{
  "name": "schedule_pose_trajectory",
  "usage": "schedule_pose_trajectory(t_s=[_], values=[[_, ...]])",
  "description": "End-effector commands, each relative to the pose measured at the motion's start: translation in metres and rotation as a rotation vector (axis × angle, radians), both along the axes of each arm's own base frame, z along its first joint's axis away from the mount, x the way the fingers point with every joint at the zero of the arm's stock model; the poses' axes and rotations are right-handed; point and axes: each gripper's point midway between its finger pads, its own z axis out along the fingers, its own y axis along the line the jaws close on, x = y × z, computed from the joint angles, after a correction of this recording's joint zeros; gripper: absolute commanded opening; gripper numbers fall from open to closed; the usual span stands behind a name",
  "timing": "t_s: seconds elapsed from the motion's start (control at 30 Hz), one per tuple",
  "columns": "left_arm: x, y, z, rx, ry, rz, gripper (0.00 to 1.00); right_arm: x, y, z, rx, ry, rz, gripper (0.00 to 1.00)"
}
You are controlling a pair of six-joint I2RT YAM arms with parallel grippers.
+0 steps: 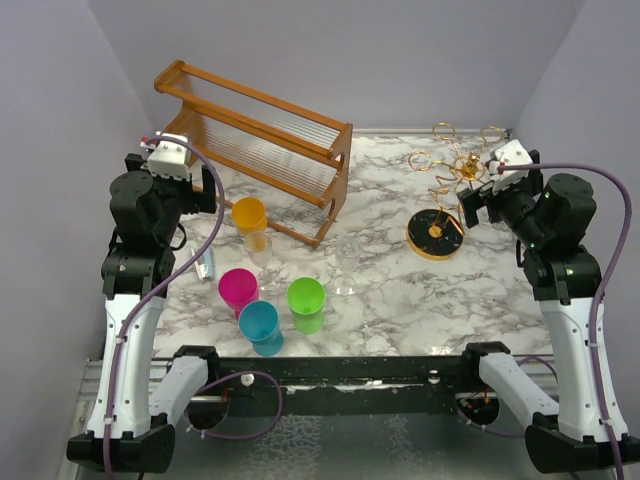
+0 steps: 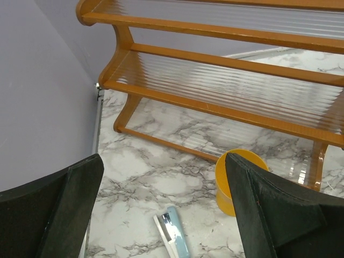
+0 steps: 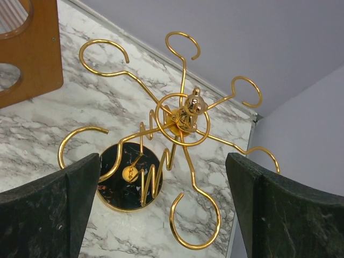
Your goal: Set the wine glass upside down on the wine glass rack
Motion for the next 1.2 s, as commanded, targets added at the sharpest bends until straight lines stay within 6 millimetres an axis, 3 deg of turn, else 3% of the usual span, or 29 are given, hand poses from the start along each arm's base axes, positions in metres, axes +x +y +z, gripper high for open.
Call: schedule_pose_trajectory(t_s=[0.0,0.1,0.23,0.33,0.47,0.67,0.9,1.03,1.17], values=[[-0.003,-0.011,0.009,-0.014,-0.012,-0.065,0.99,0.002,0.012,0.008,0.013,0.013,0.065,1.0],[-0.002,-0.011,0.008,-0.013,-0.004,-0.065,0.99,0.008,0.007,0.008,0.031,0.024,0.027,1.0],[-0.001,-0.014,0.006,-0.019,0.005,-0.079,0.99,0.016,-0.023,0.006,0.037,0.054,-0.153,1.0],[0.001,-0.018,0.003,-0.027,0.014,-0.102,0.99,0.014,-0.033,0.006,0.062,0.065,-0.204,0.99],[0.004,-0.021,0.0,-0.03,0.024,-0.116,0.99,0.011,-0.038,0.0,0.101,0.092,-0.211,0.96],[0.007,-0.025,-0.007,-0.034,0.044,-0.142,0.99,0.011,-0.05,-0.032,0.07,0.171,-0.27,0.9],[0.01,-0.033,-0.013,-0.046,0.072,-0.185,0.99,0.01,-0.057,-0.05,0.044,0.206,-0.294,0.88],[0.011,-0.035,-0.016,-0.052,0.082,-0.194,0.99,0.011,-0.056,-0.063,0.041,0.24,-0.284,0.84],[0.012,-0.036,-0.018,-0.052,0.086,-0.199,0.99,0.01,-0.051,-0.065,0.048,0.239,-0.252,0.78]])
